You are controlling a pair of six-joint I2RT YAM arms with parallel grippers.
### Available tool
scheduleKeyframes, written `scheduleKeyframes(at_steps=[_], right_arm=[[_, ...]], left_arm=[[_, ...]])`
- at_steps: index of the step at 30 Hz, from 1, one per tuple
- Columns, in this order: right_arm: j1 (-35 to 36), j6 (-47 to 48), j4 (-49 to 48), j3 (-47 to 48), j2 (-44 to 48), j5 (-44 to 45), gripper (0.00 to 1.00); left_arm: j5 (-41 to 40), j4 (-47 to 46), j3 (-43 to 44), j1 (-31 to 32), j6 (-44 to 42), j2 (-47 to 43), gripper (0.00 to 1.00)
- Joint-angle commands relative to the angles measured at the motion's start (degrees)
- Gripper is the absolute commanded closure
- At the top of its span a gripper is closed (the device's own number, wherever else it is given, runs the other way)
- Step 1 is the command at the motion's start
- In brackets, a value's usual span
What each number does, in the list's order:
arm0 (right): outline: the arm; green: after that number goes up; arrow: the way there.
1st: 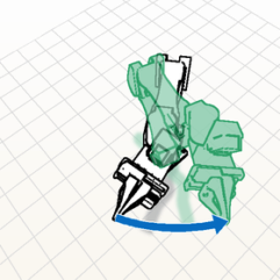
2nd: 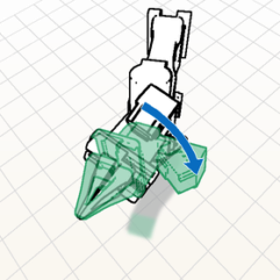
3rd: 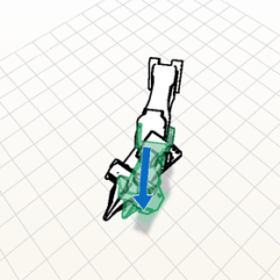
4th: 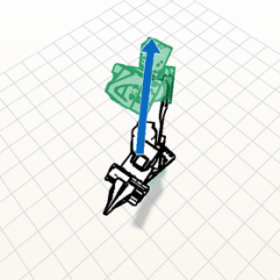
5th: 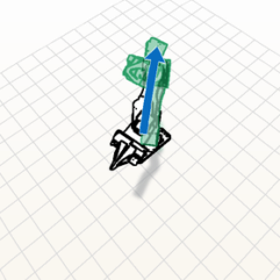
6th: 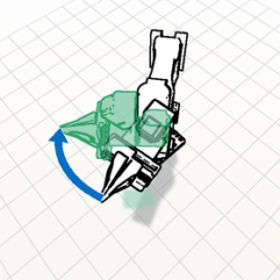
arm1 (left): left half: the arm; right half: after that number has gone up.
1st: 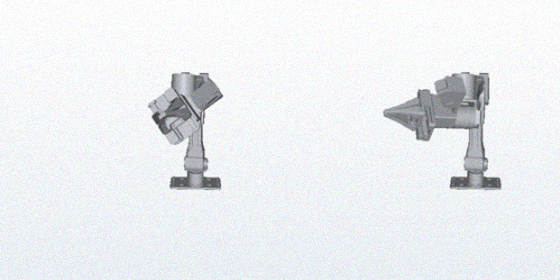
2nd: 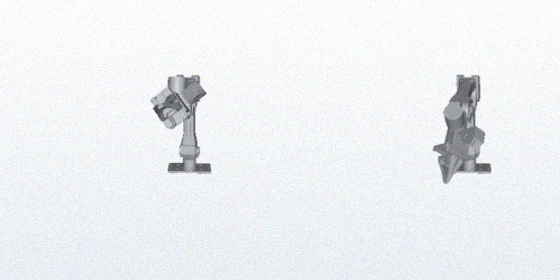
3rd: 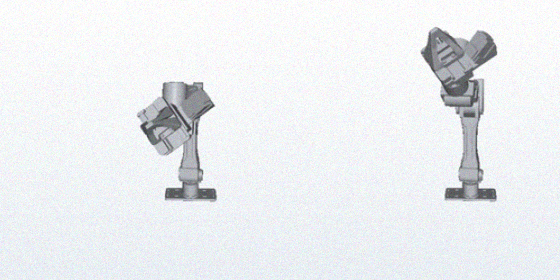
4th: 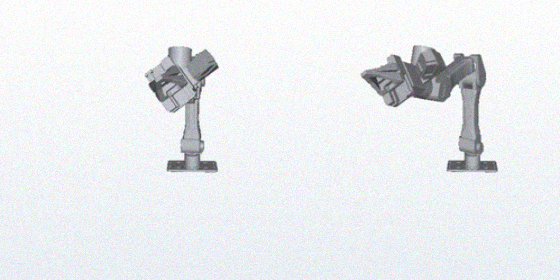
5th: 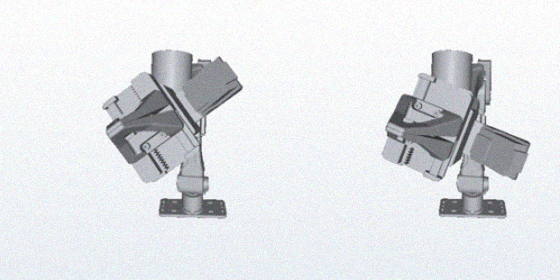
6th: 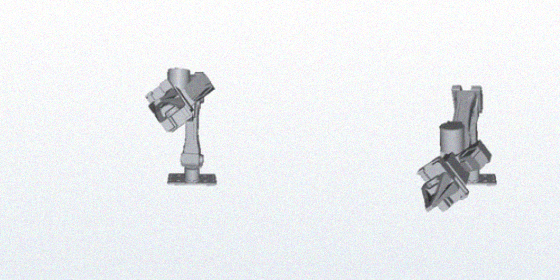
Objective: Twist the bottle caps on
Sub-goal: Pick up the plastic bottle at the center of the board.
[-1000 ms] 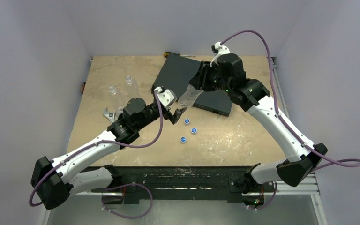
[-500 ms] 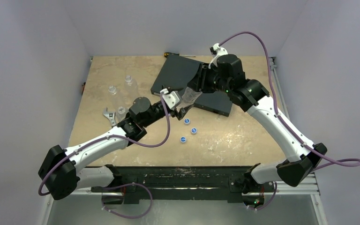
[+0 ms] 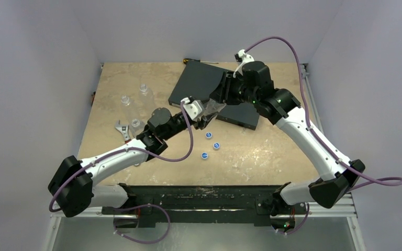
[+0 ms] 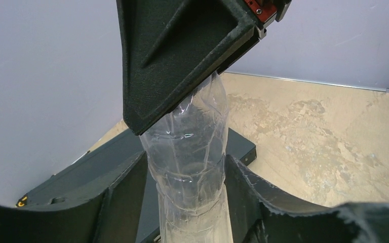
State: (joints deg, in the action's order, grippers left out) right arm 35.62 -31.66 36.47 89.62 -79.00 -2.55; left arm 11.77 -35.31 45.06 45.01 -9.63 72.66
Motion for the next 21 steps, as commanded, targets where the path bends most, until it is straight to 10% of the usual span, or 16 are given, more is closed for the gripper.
scheduleKeyframes(at_steps=[1, 6, 11, 21], right_arm=[[0.36, -1.27, -2.46, -0.47, 2.35, -1.76, 0.98], [0.34, -1.19, -2.51, -0.63, 2.64, -1.73, 0.84], [0.32, -0.22, -2.09, -0.93, 4.84, 0.05, 0.05], [0.19, 0.98, -0.24, -16.05, 14.62, 11.04, 0.02]], left_arm=[[0.99, -1.38, 0.01, 0.11, 1.61, 0.73, 0.52], [-1.53, -0.61, 0.09, 0.11, 2.39, 0.84, 1.0], [-8.32, 0.43, -2.03, -0.67, 5.45, -1.68, 1.0], [-13.48, 15.33, -0.83, -10.59, 14.15, -10.95, 1.0]])
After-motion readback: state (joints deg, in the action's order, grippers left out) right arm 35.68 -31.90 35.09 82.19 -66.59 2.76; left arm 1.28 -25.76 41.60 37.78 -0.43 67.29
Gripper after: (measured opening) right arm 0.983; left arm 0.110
